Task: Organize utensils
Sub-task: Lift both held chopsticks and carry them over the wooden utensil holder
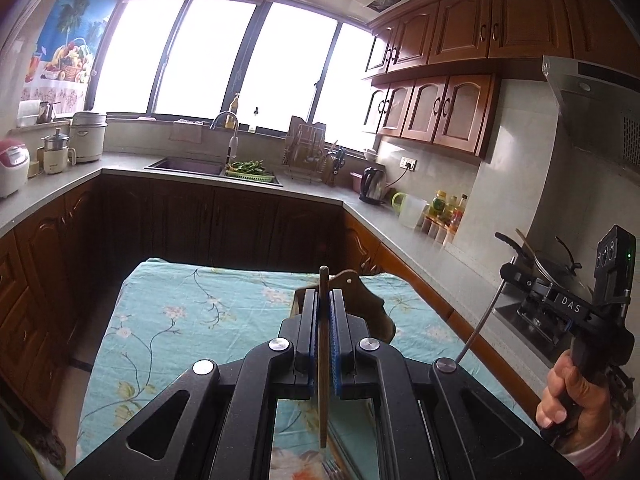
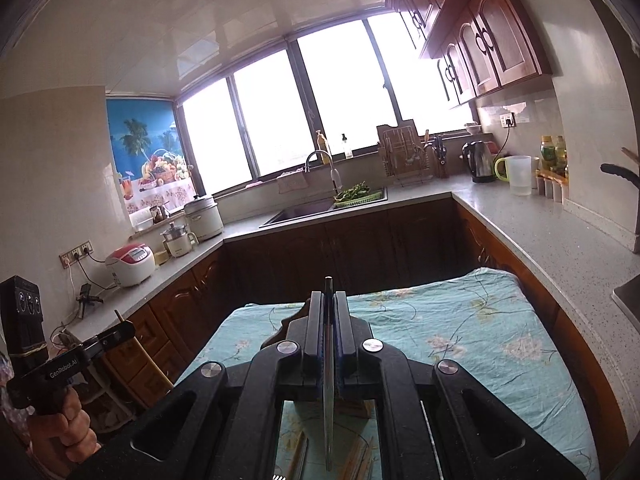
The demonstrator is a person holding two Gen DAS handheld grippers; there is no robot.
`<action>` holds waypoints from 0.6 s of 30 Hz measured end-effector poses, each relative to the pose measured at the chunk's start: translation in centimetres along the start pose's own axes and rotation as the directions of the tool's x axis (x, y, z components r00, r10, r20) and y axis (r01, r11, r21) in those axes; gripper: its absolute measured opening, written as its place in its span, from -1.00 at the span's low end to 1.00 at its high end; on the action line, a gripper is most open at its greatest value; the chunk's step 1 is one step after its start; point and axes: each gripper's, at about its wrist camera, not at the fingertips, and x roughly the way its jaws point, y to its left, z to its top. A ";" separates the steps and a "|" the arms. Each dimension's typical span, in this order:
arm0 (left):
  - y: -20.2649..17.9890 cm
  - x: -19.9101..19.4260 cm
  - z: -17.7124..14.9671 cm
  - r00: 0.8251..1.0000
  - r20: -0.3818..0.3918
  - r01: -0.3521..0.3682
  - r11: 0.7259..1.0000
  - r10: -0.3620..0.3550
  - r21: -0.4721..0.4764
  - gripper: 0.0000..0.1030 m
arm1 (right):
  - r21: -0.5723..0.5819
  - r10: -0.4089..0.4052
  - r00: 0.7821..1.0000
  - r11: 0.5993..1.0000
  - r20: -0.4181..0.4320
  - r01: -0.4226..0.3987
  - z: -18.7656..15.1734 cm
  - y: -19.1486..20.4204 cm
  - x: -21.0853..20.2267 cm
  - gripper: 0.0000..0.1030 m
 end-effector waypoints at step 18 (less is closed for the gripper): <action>3.4 14.1 1.8 0.991 0.128 -0.034 0.994 0.047 -0.103 -0.94 | 0.017 -0.060 0.993 0.998 0.099 0.058 3.5 -1.3 10.3 -0.92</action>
